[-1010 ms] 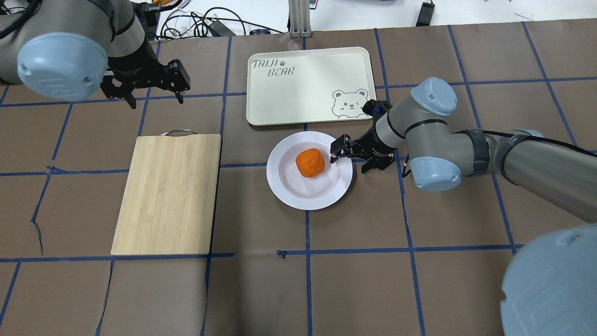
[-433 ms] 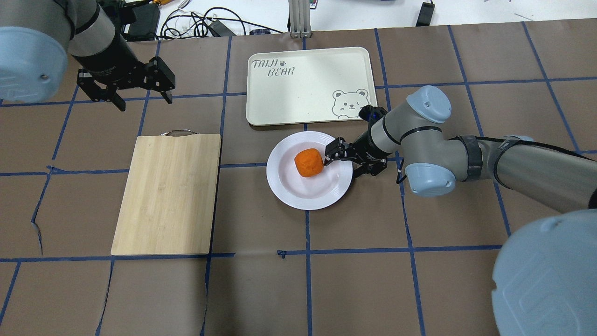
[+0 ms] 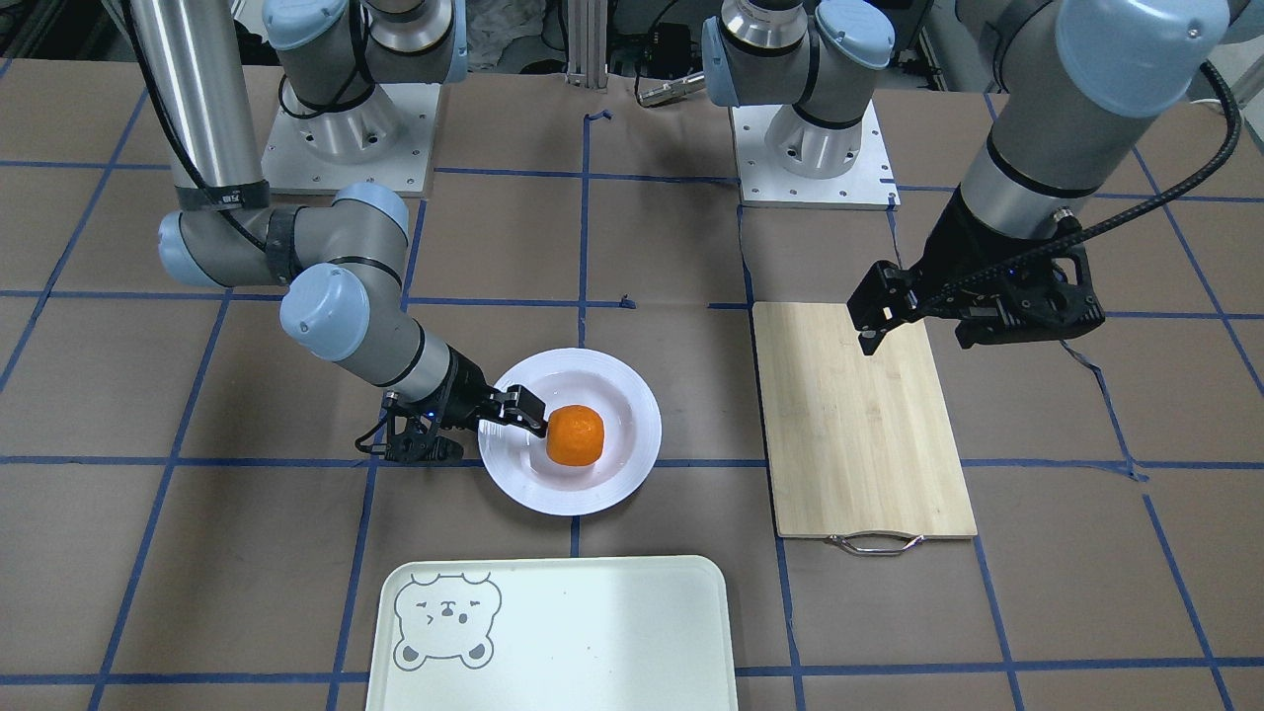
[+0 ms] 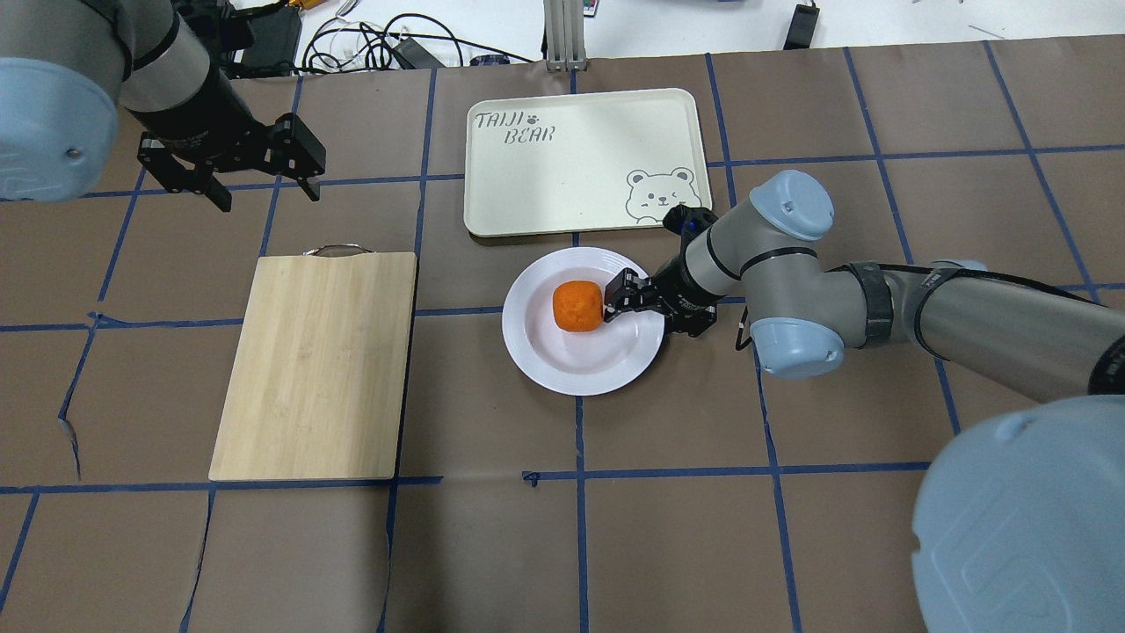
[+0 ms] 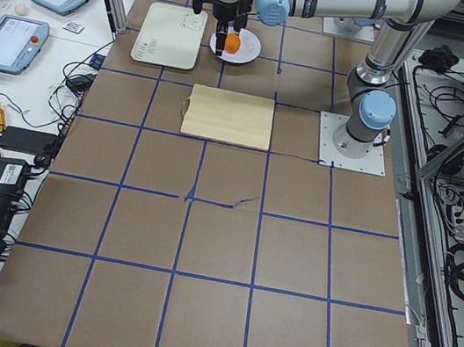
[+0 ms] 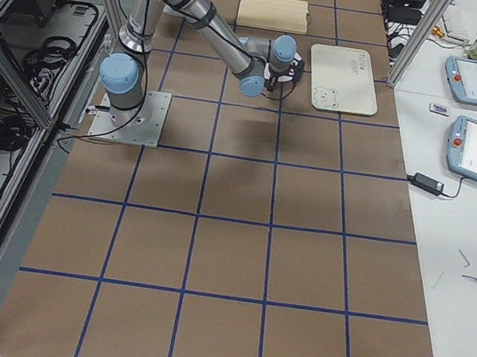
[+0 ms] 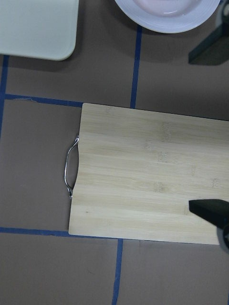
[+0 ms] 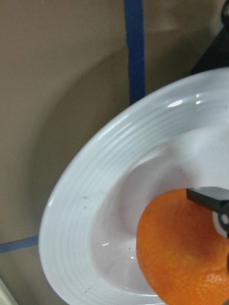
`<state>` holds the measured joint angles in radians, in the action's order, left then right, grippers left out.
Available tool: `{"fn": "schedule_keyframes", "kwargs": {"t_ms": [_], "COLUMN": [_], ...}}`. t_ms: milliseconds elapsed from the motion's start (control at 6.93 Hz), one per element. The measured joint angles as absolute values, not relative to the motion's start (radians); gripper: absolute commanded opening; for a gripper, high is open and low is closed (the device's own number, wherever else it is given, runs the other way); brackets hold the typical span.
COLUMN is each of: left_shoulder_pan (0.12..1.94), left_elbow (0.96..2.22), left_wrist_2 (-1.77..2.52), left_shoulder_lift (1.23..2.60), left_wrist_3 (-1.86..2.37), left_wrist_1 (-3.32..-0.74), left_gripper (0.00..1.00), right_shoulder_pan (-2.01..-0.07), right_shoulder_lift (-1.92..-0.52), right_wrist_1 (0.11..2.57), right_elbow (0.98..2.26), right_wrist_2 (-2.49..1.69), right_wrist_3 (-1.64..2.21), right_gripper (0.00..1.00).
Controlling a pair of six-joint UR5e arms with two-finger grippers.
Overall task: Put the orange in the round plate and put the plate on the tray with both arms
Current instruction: 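Grip the white plate rim with the right gripper, then slide the plate with the right gripper onto the bear tray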
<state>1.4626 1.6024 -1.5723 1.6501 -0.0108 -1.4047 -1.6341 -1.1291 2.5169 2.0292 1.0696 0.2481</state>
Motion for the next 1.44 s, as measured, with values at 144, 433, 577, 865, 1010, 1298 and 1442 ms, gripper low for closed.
{"fn": "schedule_keyframes", "kwargs": {"t_ms": [144,433,577,865,1010,1298,1442], "left_shoulder_pan": [1.463,1.465,1.467,1.472,1.473,1.475,1.475], "left_elbow": [1.603,1.602,1.604,1.611,1.614,1.633,1.643], "left_wrist_2": [-1.572,-1.571,-1.568,-1.56,-1.56,-1.561,-1.562], "left_shoulder_lift": [1.645,1.634,1.621,1.585,1.571,1.553,1.547], "left_wrist_3": [-0.011,-0.011,-0.011,-0.011,-0.012,-0.014,-0.015], "left_wrist_1": [-1.405,-1.406,-1.407,-1.408,-1.414,-1.429,-1.43], "left_gripper": [1.0,1.0,1.0,1.0,1.0,1.0,1.0], "right_shoulder_pan": [-1.636,-1.636,-1.636,-1.633,-1.63,-1.623,-1.622], "right_shoulder_lift": [-1.128,-1.128,-1.13,-1.135,-1.137,-1.135,-1.126], "right_wrist_1": [2.522,2.524,2.525,2.519,2.5,2.44,2.423], "right_elbow": [2.029,2.026,2.024,1.999,1.96,1.861,1.805], "right_wrist_2": [1.07,1.069,1.069,1.071,1.069,1.063,1.062], "right_wrist_3": [0.247,0.248,0.249,0.256,0.271,0.305,0.325], "right_gripper": [0.14,0.0,0.0,0.0,0.0,0.0,0.0]}}
